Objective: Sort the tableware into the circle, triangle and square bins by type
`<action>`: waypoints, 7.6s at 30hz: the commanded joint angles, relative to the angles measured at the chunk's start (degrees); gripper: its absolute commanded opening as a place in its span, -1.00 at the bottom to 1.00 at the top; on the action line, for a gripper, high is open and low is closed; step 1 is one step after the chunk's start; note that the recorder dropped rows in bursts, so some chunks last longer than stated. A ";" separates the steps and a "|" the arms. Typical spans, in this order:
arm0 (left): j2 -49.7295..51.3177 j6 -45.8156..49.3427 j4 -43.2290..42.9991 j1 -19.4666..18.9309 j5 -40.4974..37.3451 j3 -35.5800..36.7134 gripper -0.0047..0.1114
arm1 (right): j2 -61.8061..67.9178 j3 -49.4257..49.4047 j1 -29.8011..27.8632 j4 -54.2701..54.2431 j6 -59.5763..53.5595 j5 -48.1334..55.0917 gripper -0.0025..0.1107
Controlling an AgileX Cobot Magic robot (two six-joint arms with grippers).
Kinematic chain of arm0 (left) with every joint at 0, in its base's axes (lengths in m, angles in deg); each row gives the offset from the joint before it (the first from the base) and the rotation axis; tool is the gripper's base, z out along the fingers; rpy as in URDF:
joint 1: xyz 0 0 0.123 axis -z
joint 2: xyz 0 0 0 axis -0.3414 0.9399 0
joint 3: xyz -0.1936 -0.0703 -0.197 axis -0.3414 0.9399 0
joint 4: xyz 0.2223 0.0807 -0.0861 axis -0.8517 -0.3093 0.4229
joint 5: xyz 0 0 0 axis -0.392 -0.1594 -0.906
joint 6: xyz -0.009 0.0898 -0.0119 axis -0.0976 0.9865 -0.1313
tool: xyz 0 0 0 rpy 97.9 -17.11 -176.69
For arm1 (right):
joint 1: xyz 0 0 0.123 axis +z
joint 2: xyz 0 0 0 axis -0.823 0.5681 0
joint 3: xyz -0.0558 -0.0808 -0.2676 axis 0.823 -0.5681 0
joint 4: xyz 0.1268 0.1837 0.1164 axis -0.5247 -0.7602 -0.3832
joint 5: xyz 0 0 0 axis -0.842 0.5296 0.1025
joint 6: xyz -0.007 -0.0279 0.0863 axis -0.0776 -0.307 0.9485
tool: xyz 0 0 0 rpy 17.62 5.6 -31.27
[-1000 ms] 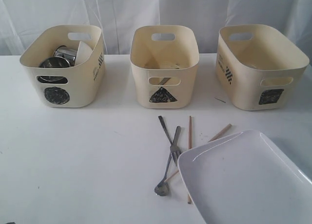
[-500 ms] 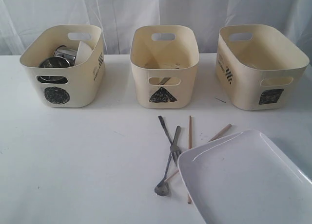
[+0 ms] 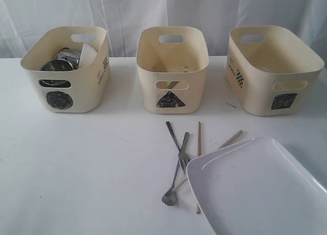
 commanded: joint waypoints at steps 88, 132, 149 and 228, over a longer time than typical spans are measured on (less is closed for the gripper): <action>-0.31 -5.78 0.43 -0.14 0.31 0.15 -0.01 | 53.59 55.23 5.27 -24.98 -20.66 43.48 -0.96; -0.31 -5.78 0.43 -0.14 0.31 0.15 -0.01 | 118.39 90.56 34.93 11.39 4.29 42.81 -0.22; -0.31 -5.78 0.43 -0.14 0.31 0.15 -0.01 | 121.93 90.56 34.83 11.58 4.39 40.05 -0.22; -0.31 -5.66 0.43 -0.14 0.31 0.15 -0.01 | 119.24 91.56 37.24 9.05 1.44 41.73 -0.65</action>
